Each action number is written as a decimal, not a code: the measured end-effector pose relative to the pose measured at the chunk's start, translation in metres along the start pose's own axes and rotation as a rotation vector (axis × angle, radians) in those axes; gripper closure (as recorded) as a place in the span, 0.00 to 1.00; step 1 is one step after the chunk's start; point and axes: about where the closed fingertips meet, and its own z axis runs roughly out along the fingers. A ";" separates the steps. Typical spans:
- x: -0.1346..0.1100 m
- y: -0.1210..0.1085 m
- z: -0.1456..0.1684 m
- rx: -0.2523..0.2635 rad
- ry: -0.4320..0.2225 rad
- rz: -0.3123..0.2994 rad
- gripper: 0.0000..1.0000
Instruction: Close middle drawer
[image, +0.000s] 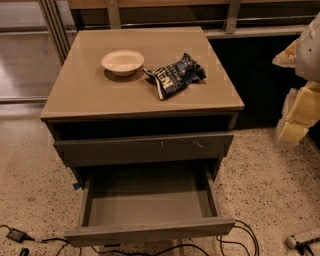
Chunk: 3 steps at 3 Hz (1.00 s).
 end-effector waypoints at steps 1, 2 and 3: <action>0.000 0.001 0.002 0.001 -0.010 0.003 0.00; 0.004 0.023 0.033 0.004 -0.189 0.048 0.03; 0.015 0.059 0.086 -0.030 -0.335 0.120 0.26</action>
Offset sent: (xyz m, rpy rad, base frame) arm -0.0268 0.0103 -0.0772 0.4645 -0.1047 -0.0050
